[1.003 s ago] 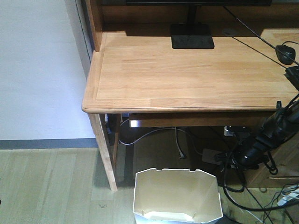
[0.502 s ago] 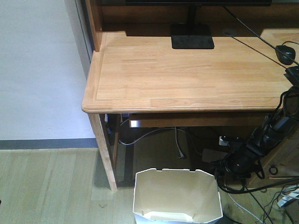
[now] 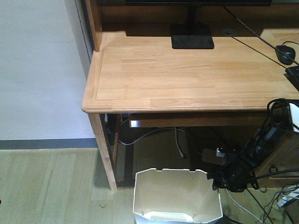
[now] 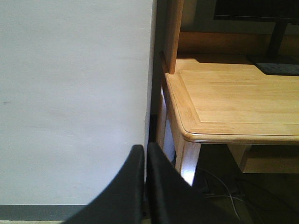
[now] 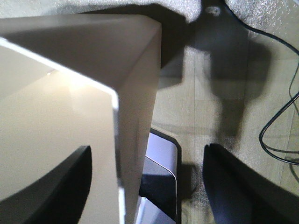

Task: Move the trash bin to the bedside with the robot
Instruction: 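Close the right gripper on the white bin's rim, then pull the bin out from under the desk with the right gripper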

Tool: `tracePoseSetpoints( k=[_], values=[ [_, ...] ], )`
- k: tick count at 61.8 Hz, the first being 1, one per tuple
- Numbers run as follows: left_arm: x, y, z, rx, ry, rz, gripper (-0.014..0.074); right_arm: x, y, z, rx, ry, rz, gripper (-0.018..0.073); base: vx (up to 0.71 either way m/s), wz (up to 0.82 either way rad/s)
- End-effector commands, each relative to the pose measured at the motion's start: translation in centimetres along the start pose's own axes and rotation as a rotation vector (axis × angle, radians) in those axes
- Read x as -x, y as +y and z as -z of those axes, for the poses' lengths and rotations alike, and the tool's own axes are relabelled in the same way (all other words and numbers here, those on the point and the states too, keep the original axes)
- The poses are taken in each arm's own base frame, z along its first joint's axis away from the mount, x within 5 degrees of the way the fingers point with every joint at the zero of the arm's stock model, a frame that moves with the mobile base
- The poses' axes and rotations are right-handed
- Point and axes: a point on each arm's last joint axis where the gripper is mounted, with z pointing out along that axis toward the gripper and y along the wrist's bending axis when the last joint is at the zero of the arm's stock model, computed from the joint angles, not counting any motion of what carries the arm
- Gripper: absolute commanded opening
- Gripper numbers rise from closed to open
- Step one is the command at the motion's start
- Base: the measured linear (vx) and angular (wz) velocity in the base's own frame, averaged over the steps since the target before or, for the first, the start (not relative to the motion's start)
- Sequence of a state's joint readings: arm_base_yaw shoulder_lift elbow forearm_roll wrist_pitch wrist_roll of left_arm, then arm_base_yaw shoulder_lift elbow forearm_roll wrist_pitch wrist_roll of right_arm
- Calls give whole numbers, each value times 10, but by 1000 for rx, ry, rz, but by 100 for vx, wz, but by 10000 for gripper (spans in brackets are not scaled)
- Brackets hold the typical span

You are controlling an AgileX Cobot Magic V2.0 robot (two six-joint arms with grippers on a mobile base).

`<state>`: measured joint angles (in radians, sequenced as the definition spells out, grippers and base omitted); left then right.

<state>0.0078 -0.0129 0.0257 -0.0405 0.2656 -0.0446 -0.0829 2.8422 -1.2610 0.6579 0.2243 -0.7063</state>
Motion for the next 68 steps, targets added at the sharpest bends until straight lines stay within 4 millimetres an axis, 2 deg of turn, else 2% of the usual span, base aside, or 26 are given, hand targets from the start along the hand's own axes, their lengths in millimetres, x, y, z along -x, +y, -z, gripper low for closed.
tracePoseSetpoints(
  k=[1,24,33,40,50,68],
  values=[
    [3,0,0,-4,-72,9,-6,12,0,10,5,-37,21,484,0,0],
    [3,0,0,-4,-72,9,-6,22,-1,-15,46,-12,17,454,0,0],
    [3,0,0,-4,-72,9,-6,21,2,-27,93,36,17,357,0,0],
    [3,0,0,-4,-72,9,-6,20,2,-31,127,72,-3,232,0,0],
    [3,0,0,-4,-72,9,-6,24,0,-26,149,74,-18,-18,0,0],
    [3,0,0,-4,-72,9,-6,38,2,-1,197,-6,16,-11,0,0]
  ],
)
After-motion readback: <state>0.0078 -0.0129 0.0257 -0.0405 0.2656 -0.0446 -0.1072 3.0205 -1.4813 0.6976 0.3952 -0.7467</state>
